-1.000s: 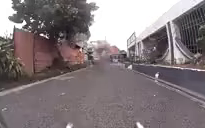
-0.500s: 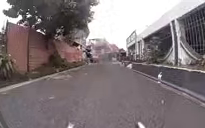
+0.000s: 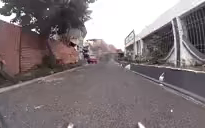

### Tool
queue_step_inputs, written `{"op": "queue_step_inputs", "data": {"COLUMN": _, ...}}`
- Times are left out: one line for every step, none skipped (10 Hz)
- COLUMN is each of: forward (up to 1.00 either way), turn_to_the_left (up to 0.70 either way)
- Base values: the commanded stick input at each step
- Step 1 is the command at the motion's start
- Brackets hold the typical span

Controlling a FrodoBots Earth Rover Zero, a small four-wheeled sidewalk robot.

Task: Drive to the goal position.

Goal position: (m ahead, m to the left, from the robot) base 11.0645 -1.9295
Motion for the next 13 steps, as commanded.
{"op": "queue_step_inputs", "data": {"forward": 0.7, "turn_to_the_left": 0.0}}
{"op": "queue_step_inputs", "data": {"forward": 0.7, "turn_to_the_left": 0.0}}
{"op": "queue_step_inputs", "data": {"forward": 0.7, "turn_to_the_left": 0.0}}
{"op": "queue_step_inputs", "data": {"forward": 0.7, "turn_to_the_left": 0.0}}
{"op": "queue_step_inputs", "data": {"forward": 0.7, "turn_to_the_left": 0.0}}
{"op": "queue_step_inputs", "data": {"forward": 0.7, "turn_to_the_left": 0.0}}
{"op": "queue_step_inputs", "data": {"forward": 0.7, "turn_to_the_left": 0.0}}
{"op": "queue_step_inputs", "data": {"forward": 0.7, "turn_to_the_left": 0.0}}
{"op": "queue_step_inputs", "data": {"forward": 0.7, "turn_to_the_left": 0.0}}
{"op": "queue_step_inputs", "data": {"forward": 0.7, "turn_to_the_left": 0.0}}
{"op": "queue_step_inputs", "data": {"forward": 0.7, "turn_to_the_left": 0.0}}
{"op": "queue_step_inputs", "data": {"forward": 0.7, "turn_to_the_left": 0.0}}
{"op": "queue_step_inputs", "data": {"forward": 0.7, "turn_to_the_left": 0.0}}
